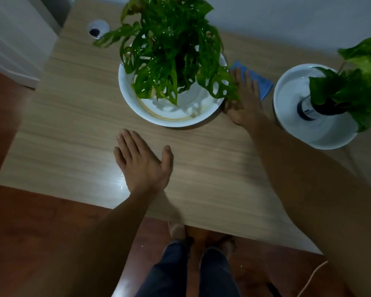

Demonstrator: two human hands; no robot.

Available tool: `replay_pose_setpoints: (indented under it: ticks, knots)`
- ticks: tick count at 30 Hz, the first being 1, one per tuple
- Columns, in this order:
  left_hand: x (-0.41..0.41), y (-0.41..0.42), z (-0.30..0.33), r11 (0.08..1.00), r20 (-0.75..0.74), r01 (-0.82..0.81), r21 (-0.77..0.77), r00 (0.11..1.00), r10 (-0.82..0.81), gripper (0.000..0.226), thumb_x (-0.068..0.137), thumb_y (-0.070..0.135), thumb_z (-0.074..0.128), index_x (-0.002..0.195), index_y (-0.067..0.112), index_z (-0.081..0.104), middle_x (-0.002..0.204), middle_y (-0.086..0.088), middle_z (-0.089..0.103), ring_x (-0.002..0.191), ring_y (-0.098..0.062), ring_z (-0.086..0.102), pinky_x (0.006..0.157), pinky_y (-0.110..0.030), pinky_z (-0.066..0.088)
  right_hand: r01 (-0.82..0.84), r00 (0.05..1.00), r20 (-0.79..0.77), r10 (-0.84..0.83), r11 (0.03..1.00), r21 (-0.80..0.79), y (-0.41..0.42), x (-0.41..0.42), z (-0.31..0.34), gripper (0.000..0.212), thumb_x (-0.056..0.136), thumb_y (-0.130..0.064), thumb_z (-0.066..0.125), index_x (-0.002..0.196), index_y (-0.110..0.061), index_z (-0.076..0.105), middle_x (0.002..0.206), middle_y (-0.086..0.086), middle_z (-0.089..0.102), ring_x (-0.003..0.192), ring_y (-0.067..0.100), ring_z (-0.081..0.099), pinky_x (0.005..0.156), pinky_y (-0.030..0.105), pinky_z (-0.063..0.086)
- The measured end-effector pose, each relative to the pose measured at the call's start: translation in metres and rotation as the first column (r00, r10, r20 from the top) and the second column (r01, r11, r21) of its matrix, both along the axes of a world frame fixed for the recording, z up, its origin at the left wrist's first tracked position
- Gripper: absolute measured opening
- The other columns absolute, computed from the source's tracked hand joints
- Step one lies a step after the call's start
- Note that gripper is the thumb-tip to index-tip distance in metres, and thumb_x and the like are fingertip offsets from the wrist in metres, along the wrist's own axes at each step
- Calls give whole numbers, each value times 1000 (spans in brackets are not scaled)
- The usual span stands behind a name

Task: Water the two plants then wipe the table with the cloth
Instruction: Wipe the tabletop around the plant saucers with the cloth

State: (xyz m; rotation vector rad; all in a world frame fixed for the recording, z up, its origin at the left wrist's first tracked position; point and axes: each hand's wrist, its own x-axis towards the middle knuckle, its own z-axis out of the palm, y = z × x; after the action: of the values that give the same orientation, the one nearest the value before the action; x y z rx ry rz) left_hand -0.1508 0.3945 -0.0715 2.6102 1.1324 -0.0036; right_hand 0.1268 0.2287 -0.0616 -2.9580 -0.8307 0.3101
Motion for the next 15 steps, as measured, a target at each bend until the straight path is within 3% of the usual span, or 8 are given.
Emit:
replay_pose_setpoints:
  ticks: [3,6,11,15]
  knots:
    - [-1,0,1,1000,1,0,-11,1000,0,101,98,71,29,162,0,-1,172,-19,-6,160,-29,-14,128,-53,-4,-10,1000,9,10,1000,-6,-3,-22,-4,62,108,-40,21,166,-25,5,174,2,-1,160,27,-6,129,48,-1]
    - [-1,0,3,1000,-5,-2,-15,1000,2,101,98,72,27,162,0,-1,172,-18,-7,160,-29,-15,128,-53,-4,68,998,6,-68,998,-7,0,-69,-4,63,107,-41,11,165,-18,11,173,4,10,160,26,2,129,49,0]
    - [-3,0,3,1000,4,-3,-9,1000,3,100,98,71,28,162,-1,2,172,-19,-3,160,-30,-10,128,-54,-1,93,996,1,-94,993,73,20,-165,2,65,107,-44,17,163,-11,24,171,6,18,160,27,8,129,49,7]
    - [-3,0,2,1000,18,-2,2,1000,2,100,98,70,30,162,-2,4,172,-21,2,160,-31,-6,128,-55,1,52,998,-28,-50,996,78,13,-169,3,64,108,-45,17,163,-14,23,172,3,16,160,24,7,129,48,8]
